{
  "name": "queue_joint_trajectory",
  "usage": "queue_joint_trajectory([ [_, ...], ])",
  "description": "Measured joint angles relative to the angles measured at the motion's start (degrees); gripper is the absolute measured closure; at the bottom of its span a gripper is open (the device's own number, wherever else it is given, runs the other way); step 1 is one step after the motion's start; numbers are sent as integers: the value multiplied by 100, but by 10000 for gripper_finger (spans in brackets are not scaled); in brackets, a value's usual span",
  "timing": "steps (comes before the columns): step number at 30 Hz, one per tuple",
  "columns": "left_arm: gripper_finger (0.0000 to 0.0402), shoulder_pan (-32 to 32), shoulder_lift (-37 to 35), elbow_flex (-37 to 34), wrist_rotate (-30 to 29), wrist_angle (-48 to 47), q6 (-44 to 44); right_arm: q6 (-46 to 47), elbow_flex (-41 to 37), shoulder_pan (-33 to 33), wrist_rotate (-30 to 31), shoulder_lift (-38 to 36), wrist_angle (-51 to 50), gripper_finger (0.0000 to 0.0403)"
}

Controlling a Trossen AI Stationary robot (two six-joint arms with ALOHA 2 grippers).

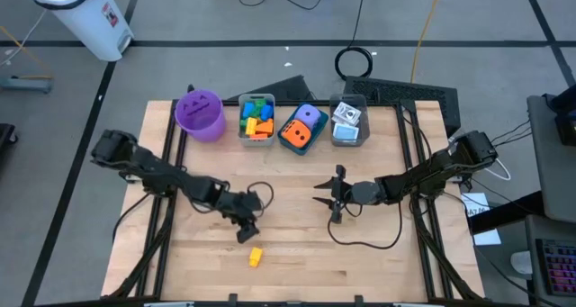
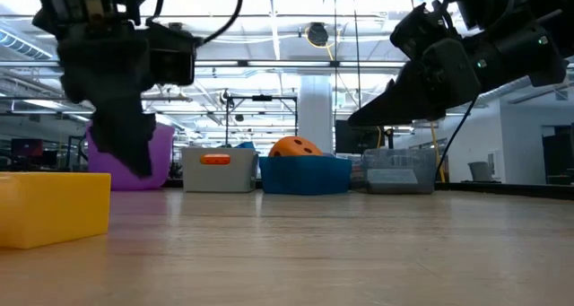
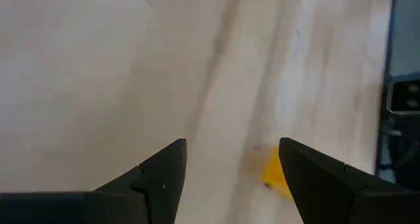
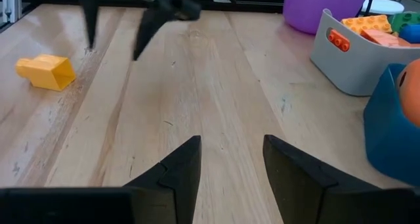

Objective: Pick & Place Toys
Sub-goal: Put the yellow game piece into the gray bin

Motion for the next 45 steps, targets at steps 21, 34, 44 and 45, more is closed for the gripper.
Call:
queue_joint_trajectory([
  [21, 151, -771, 826, 579, 467, 244, -679, -2, 2, -2, 4, 2, -194, 248],
  [34, 151, -757, 825, 579, 483, 378, -769, -46, 2, -2, 4, 2, -196, 248],
  [44, 151, -764, 1273, 577, 970, 839, -885, -46, -2, -2, 9, 2, -257, 248],
  [45, 151, -764, 1293, 577, 1006, 836, -889, -46, -2, -2, 9, 2, -260, 248],
])
